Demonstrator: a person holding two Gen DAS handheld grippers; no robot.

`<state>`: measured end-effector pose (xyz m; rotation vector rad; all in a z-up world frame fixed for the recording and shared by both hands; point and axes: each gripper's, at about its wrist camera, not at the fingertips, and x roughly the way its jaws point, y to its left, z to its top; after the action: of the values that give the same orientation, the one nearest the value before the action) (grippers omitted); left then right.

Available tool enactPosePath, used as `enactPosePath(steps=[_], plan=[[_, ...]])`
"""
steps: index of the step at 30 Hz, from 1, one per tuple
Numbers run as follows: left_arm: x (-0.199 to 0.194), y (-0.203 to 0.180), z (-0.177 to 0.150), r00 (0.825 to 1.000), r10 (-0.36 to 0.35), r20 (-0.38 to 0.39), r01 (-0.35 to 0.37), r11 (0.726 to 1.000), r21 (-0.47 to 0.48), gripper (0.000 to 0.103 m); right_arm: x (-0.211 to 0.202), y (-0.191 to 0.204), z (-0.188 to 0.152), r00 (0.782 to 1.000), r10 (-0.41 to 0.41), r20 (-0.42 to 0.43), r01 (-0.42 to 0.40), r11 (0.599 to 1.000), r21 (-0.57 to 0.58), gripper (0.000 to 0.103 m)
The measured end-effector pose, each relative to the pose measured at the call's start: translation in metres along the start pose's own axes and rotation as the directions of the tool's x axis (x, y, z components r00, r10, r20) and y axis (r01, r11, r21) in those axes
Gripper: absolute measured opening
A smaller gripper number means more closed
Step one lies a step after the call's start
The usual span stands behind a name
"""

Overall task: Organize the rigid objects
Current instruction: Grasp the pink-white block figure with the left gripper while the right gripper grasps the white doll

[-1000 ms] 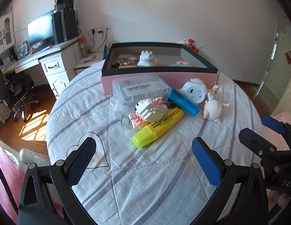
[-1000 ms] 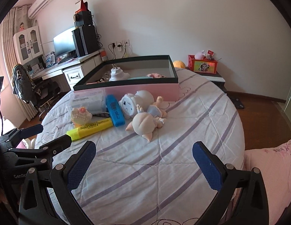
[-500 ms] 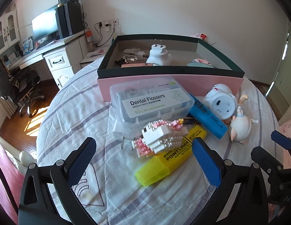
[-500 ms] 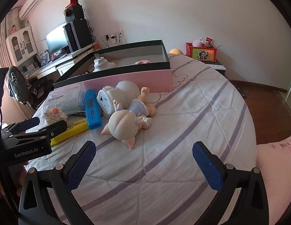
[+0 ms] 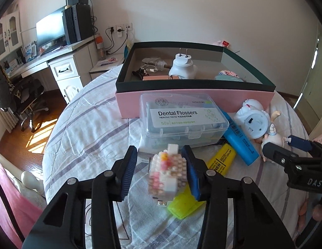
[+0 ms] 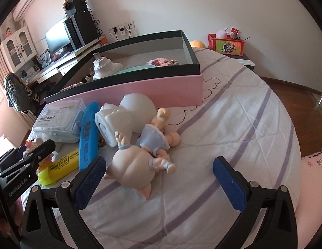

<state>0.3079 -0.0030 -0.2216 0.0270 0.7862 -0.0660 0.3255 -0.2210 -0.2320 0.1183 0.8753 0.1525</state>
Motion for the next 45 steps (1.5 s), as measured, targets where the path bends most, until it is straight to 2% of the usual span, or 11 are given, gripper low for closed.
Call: enactPosePath(steps=[5,7,8,11,20,31,34,36,40,43,45], plan=[[0.001,0.007,-0.006,1.0,-0.016,-0.014,0.015,1.0,-0.005,0.041,0.016,0.003,0.01,1.0,-0.006,-0.025,0.006,1.0,-0.027,0.096],[-0.001,0.009,-0.008,0.999,-0.035,-0.015,0.035,0.999,-0.01,0.04,0.013,0.005,0.008,1.0,0.003,-0.024,-0.005,0.998,-0.063,0.085],[-0.003,0.012,-0.01,0.999,-0.045,-0.012,0.045,0.999,-0.013,0.04,0.01,0.005,0.007,0.999,0.029,-0.021,-0.03,0.997,-0.069,0.072],[-0.006,0.019,-0.013,0.997,-0.079,-0.011,0.078,0.996,-0.034,0.04,0.003,0.004,0.001,0.998,0.06,-0.017,-0.061,0.995,-0.078,0.057],[-0.021,0.031,-0.023,0.989,-0.15,-0.007,0.149,0.985,-0.084,0.04,-0.024,-0.007,-0.024,0.991,0.126,0.043,-0.125,0.992,-0.021,0.056],[-0.047,0.037,-0.045,0.987,-0.163,0.016,0.164,0.984,-0.075,0.04,-0.043,0.004,-0.046,0.977,0.205,0.063,-0.205,0.979,-0.006,0.056],[-0.053,0.039,-0.053,0.981,-0.193,0.031,0.195,0.977,-0.088,0.047,-0.043,0.006,-0.05,0.976,0.211,0.057,-0.211,0.978,-0.006,0.056],[-0.057,0.037,-0.061,0.982,-0.185,0.035,0.187,0.98,-0.068,0.061,-0.043,0.008,-0.051,0.976,0.214,0.053,-0.214,0.977,-0.007,0.056],[-0.051,0.035,-0.074,0.984,-0.177,0.0,0.176,0.983,-0.052,0.064,-0.044,0.008,-0.051,0.976,0.213,0.052,-0.213,0.977,-0.007,0.056],[-0.049,0.03,-0.08,0.989,-0.151,0.005,0.151,0.988,-0.019,0.061,-0.043,0.009,-0.05,0.976,0.212,0.051,-0.212,0.977,-0.01,0.056],[-0.05,0.026,-0.082,0.992,-0.123,0.014,0.123,0.992,0.012,0.046,-0.044,0.011,-0.051,0.976,0.214,0.051,-0.213,0.977,-0.013,0.056]])
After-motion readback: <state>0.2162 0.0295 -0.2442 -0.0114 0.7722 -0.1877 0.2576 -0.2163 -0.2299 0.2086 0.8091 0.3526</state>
